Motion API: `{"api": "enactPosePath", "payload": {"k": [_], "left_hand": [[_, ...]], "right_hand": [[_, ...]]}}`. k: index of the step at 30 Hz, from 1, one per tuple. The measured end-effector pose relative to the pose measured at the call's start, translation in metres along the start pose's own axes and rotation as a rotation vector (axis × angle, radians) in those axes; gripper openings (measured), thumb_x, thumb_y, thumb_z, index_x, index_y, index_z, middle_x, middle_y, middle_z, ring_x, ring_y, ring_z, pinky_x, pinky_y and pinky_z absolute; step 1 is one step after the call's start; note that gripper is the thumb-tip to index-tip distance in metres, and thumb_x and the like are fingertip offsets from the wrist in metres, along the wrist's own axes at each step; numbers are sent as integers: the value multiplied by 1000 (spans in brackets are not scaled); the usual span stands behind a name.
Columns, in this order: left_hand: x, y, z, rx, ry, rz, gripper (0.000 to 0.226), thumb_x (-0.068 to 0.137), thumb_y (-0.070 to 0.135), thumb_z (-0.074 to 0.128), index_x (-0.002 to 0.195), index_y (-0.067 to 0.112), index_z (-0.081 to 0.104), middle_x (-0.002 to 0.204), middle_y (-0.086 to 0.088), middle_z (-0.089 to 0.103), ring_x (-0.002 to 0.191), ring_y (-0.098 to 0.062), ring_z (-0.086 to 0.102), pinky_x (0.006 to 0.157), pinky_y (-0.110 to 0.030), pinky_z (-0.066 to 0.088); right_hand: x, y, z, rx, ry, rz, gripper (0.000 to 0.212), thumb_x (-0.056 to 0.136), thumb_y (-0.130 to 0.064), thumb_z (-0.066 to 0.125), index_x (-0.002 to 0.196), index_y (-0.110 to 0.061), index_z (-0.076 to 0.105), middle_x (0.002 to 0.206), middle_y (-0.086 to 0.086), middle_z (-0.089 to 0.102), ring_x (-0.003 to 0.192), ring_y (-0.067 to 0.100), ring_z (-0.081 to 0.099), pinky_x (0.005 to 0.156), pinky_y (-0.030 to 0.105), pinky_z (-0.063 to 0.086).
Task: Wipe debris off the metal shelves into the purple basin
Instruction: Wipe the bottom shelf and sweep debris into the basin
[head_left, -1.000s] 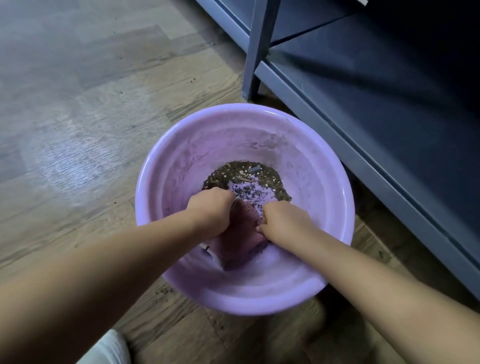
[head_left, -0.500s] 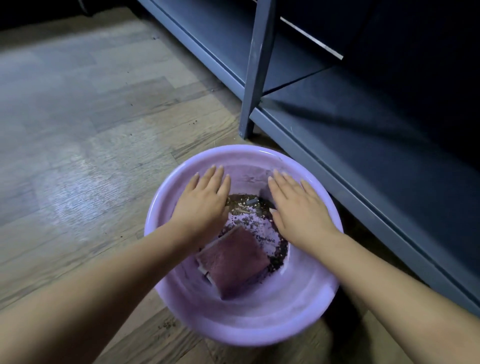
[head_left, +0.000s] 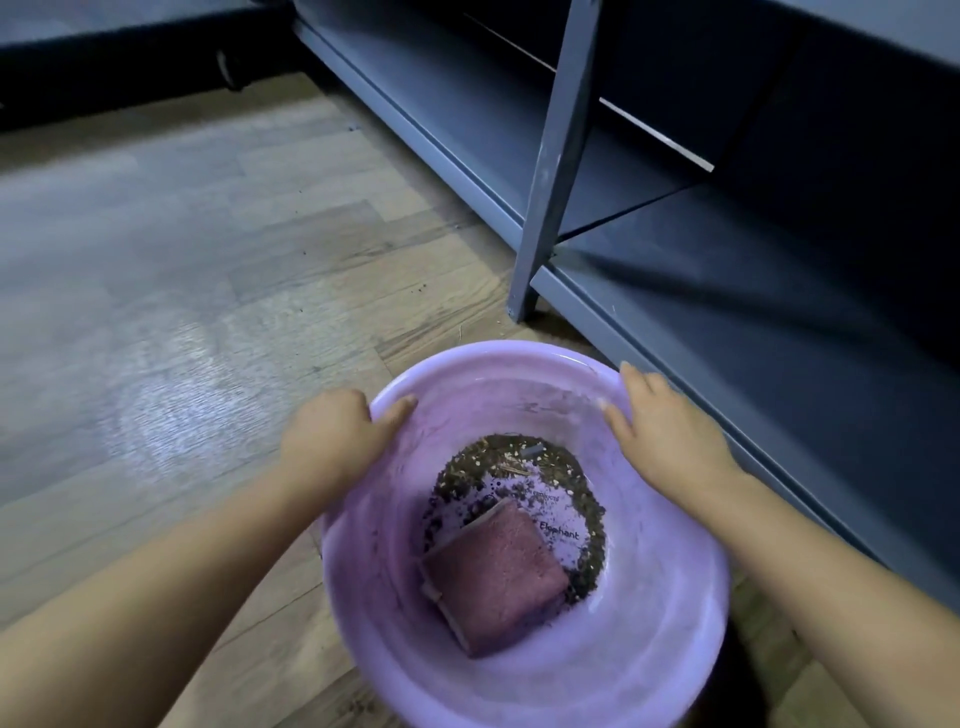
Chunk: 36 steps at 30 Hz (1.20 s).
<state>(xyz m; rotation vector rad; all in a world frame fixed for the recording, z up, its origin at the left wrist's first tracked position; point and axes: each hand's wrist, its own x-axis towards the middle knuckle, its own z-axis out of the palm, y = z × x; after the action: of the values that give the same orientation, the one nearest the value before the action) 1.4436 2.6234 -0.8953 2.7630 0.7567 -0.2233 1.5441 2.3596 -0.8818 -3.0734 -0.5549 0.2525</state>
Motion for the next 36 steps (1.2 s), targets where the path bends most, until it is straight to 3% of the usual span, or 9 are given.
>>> {"api": "enactPosePath", "payload": {"k": [2,4,9,15,20,23,28,33,36], "left_hand": [[-2,-3,0,-8,-21,-23,64,94,63,33,60,10,48,63,-5,51,64,-26,48,56,-31,32],[-2,-6,-2,0,-45,-27,65,94,63,30,59,11,48,62,-4,49,62,-23,47,54,-31,32],[26,-22,-27,14,-72,-79,67,91,68,27,62,11,50,63,-5,48,70,-28,50,65,-32,37],[83,-62,-140,63,131,-105,75,85,73,26,57,7,50,65,-15,50,71,-33,49,66,-35,40],[105,-120,-252,-42,219,-157,117,36,106,7,47,1,55,50,-16,54,63,-38,60,65,-43,52],[83,-109,-330,6,193,-155,101,49,98,12,47,7,55,53,-10,52,63,-32,57,68,-39,52],[26,-93,-482,78,275,-283,73,82,74,31,58,9,52,62,-8,46,68,-29,49,61,-31,40],[-20,-70,-618,23,292,-356,64,87,70,36,62,13,52,67,-5,47,75,-28,50,63,-31,38],[-52,-57,-692,-38,298,-369,64,87,69,39,63,11,53,66,-5,48,75,-28,51,66,-32,41]], "right_hand": [[0,5,1,77,39,80,37,101,-40,28,113,-9,44,115,14,56,98,33,55,70,37,38],[-2,9,3,96,35,116,33,101,-39,24,92,-11,40,101,17,60,78,32,48,63,35,34],[22,-12,-11,174,8,84,36,100,-39,27,75,-15,37,90,16,60,72,29,44,62,35,37],[94,-88,-82,375,65,-6,38,101,-39,24,89,-11,47,106,21,58,86,32,46,73,38,38],[117,-147,-188,430,61,-125,38,102,-37,23,85,-11,45,102,18,58,83,29,44,72,36,36],[114,-167,-249,427,15,-140,41,101,-38,23,68,-15,34,89,11,52,81,28,45,68,33,36],[104,-212,-402,418,57,-214,40,100,-38,26,68,-15,36,90,11,53,81,28,46,69,33,37],[78,-229,-551,385,102,-230,42,99,-38,26,62,-17,30,74,3,42,72,26,39,54,30,29],[59,-233,-634,342,132,-241,44,100,-38,26,74,-11,49,91,13,56,85,32,52,70,34,40]]}}
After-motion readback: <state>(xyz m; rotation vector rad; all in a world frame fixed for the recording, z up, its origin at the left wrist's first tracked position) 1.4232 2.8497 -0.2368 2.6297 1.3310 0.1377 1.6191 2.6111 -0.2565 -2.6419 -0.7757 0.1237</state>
